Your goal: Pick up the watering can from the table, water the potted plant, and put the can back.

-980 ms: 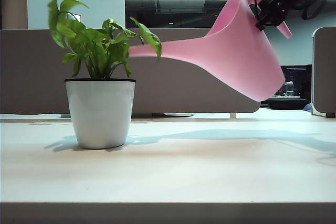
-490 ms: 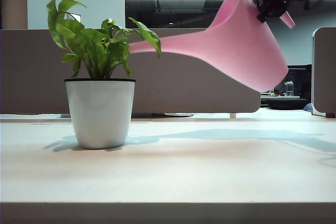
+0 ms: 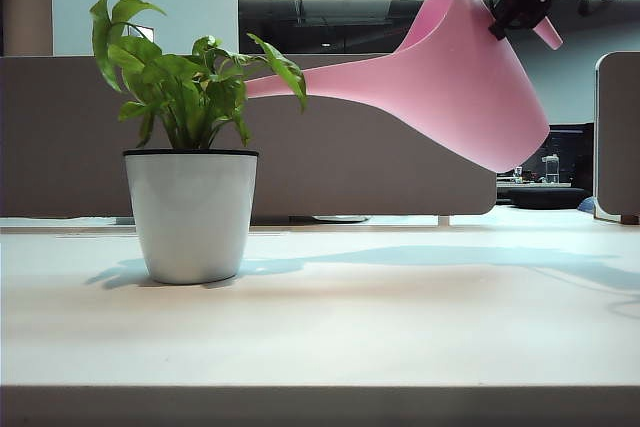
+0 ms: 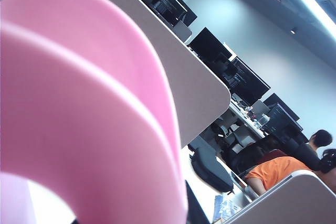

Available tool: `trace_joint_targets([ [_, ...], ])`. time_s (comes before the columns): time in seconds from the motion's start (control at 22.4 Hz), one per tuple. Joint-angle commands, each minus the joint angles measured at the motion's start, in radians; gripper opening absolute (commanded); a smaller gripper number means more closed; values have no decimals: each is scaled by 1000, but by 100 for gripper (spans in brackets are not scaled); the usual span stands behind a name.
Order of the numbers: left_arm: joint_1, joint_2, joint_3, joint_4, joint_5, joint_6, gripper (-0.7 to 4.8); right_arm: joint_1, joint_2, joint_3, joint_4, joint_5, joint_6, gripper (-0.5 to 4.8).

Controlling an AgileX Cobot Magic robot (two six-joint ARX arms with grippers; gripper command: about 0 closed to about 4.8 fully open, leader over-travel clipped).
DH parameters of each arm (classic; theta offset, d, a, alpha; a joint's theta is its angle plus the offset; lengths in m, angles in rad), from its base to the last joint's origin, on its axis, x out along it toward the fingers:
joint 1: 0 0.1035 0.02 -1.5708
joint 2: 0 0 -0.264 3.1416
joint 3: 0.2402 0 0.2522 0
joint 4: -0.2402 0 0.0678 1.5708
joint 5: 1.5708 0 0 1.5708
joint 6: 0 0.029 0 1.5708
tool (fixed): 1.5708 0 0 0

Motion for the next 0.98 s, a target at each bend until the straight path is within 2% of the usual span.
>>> trace_joint_targets([
  [0.04,1,0,5,5,3,0,-5,1,-39,22,122,5,-18,103],
  [0.67,1,0,5,5,3,0,-5,1,-56,22,138,5,-19,103],
  [0.98,1,0,5,5,3,0,-5,1,-57,22,95,27,93,103],
])
